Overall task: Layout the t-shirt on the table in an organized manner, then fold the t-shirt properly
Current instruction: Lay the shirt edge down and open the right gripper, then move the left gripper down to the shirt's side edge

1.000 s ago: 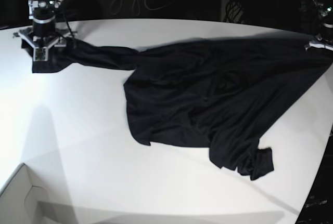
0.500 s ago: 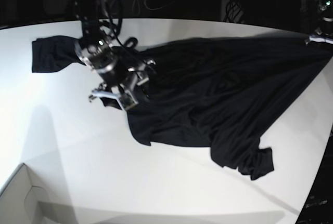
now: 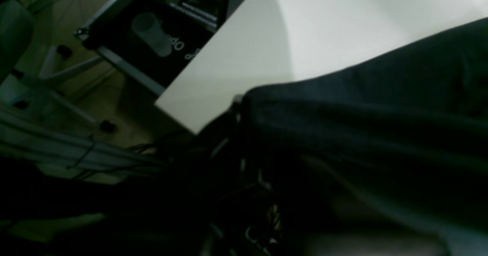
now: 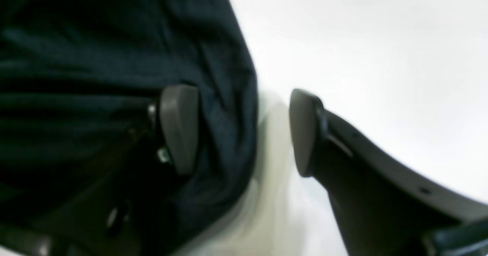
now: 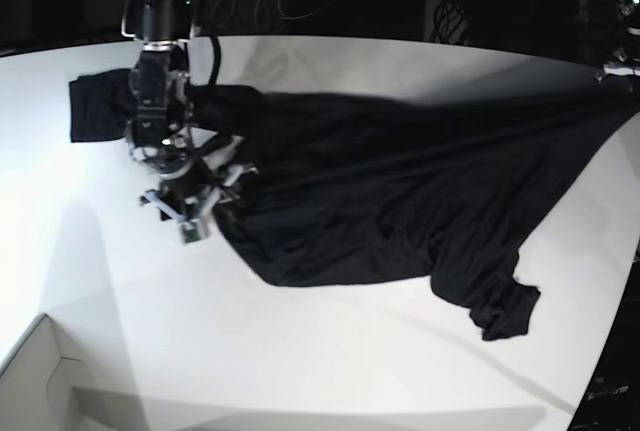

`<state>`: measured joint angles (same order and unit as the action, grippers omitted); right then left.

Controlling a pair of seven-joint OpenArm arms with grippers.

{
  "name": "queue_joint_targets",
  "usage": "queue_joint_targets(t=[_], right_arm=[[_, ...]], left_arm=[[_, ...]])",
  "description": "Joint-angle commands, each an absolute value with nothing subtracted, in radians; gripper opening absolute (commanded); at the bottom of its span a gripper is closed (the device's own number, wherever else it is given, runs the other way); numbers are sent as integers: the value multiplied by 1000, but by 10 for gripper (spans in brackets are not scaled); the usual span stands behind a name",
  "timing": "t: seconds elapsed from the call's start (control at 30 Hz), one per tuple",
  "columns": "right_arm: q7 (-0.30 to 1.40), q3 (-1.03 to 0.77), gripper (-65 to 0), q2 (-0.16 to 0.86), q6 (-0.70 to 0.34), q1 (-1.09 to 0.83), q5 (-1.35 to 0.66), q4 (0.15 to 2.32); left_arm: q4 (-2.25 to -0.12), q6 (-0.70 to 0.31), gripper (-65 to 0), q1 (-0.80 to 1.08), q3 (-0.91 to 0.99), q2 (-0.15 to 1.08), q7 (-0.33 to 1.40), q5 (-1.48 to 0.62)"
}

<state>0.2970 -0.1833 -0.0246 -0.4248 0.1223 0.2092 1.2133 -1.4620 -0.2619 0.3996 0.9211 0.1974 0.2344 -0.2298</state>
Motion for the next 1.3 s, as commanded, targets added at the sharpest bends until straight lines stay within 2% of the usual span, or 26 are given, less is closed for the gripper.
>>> queue_joint_targets(t=[0.0, 0.13, 0.53, 0.9, 1.17, 1.27], right_arm=[[328, -220, -310, -8, -400, 130, 240, 1224], [331, -314, -310, 19, -337, 104, 240, 1256], [331, -328, -310, 5, -332, -127, 234, 1526], [329, -328, -310, 1, -334, -124, 232, 1623], [329, -285, -310, 1, -334, -124, 232, 1621], [331, -268, -310, -1, -334, -125, 232, 1621]], left_arm=[[-1471, -249, -650, 401, 931, 216, 209, -234], [-1469, -249, -650, 395, 931, 216, 211, -234], [-1481, -249, -650, 289, 920, 116, 217, -225], [-1672, -249, -649, 326, 929, 94, 217, -285], [-1702, -249, -648, 390, 921, 94, 217, -308], [-1632, -249, -582, 386, 921, 88, 219, -306]])
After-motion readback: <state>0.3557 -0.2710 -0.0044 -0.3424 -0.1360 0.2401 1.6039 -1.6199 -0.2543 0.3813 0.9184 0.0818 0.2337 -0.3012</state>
